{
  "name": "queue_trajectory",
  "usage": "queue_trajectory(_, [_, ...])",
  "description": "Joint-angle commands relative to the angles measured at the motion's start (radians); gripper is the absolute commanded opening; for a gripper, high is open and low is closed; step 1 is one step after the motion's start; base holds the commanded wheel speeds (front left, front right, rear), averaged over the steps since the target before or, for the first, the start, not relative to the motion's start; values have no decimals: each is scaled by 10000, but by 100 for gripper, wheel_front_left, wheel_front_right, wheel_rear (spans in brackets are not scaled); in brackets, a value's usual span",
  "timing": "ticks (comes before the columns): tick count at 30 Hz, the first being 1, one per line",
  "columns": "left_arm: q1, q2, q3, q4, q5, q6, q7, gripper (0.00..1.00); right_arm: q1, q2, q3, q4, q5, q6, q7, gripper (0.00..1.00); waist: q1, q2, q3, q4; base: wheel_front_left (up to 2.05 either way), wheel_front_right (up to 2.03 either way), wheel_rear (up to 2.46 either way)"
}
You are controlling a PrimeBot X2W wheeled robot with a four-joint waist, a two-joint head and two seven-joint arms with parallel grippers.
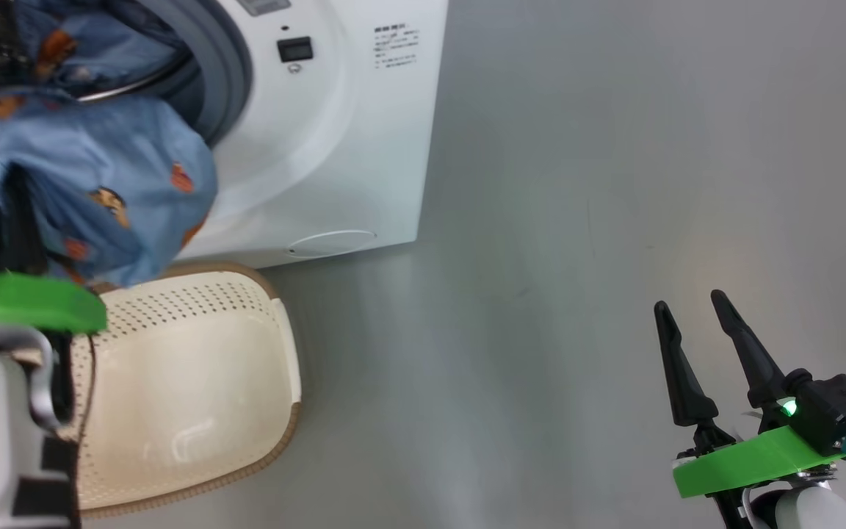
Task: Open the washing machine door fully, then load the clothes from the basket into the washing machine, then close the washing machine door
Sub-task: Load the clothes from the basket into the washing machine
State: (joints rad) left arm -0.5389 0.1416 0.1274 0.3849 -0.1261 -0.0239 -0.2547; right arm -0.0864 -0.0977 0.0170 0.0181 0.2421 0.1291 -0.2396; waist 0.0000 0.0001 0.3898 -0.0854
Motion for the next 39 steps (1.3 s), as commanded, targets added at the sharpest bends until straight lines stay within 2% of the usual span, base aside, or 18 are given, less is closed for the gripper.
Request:
queue_trajectory(1, [-477, 524, 282, -32, 95, -46, 8, 0, -139, -87, 244, -162, 65, 16, -108, 100, 0, -1, 184, -168, 0, 0, 0])
queue_trajectory(10, [-3094, 1105, 120, 1715, 6, -139, 561, 0, -366, -88, 299, -90, 211, 16, -178, 100, 0, -1, 1026, -414, 0, 0, 0])
queue_trajectory(16, [-4499, 1290, -147, 2665, 69, -212, 638, 0, -503, -88, 246, -134, 287, 16, -203, 100, 0, -1, 1689, -524, 0, 0, 0])
queue_trajectory(30, [-6433, 1493, -418, 4186, -8, -333, 195, 0, -727, -1, 181, -337, 412, 16, -219, 100, 0, -1, 3091, -667, 0, 0, 0])
queue_trajectory(35, [-6985, 1606, -489, 4184, 145, -117, -34, 0, -761, 28, 159, -436, 431, 16, -220, 100, 0, -1, 3474, -676, 0, 0, 0])
queue_trajectory(39, [-7150, 1687, -538, 2756, 490, 187, -64, 0, -873, 71, 236, -475, 459, 16, -221, 100, 0, -1, 3745, -702, 0, 0, 0])
